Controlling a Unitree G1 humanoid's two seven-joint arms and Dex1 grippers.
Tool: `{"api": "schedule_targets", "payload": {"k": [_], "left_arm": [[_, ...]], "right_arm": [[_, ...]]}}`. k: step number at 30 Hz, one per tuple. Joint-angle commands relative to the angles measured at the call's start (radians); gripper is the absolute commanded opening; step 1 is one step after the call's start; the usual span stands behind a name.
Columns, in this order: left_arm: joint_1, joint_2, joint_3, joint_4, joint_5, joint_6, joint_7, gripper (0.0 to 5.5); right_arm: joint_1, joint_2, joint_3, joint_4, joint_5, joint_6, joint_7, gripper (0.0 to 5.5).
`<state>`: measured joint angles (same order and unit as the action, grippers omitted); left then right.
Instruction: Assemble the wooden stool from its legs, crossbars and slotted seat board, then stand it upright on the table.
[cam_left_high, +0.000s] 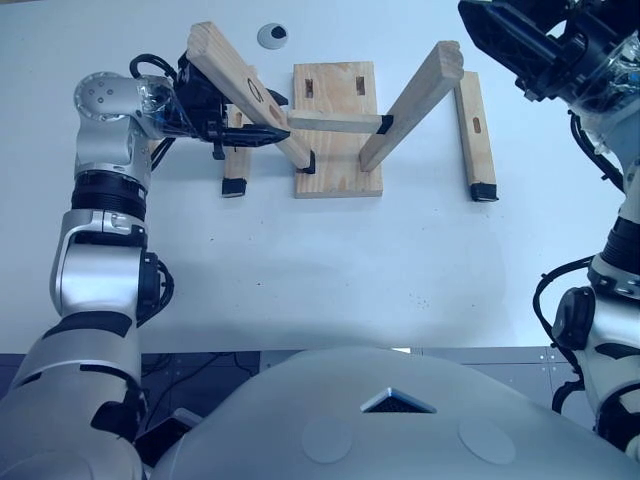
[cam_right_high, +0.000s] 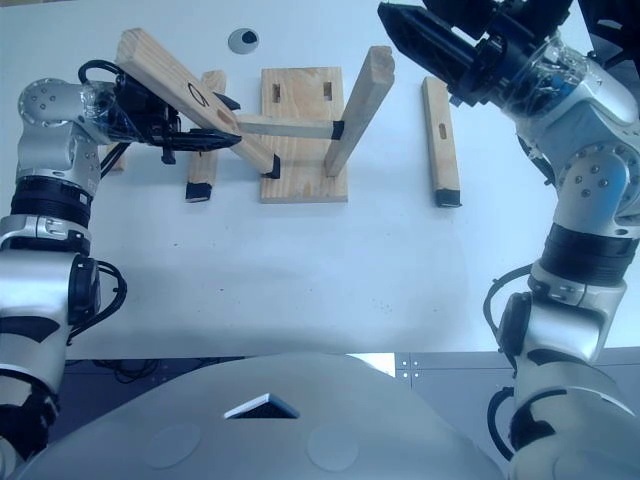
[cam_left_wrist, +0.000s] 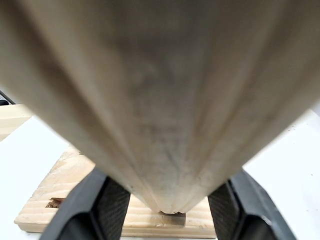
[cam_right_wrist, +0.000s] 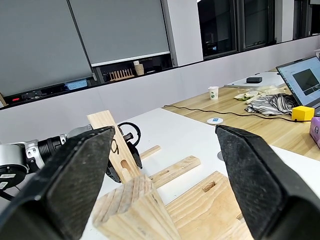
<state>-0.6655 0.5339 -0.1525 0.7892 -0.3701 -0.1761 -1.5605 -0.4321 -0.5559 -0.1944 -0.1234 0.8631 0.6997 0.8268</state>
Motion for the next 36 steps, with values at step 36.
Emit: {"api": "schedule_targets", "payload": {"k": [36], "left_arm": [[0.119,0.040,-0.443,-0.035,0.476,0.246,0.223,2.01]], "right_arm": [[0.042,0.023,0.022,-0.013,-0.037,-0.030,-0.012,3.71]]}}
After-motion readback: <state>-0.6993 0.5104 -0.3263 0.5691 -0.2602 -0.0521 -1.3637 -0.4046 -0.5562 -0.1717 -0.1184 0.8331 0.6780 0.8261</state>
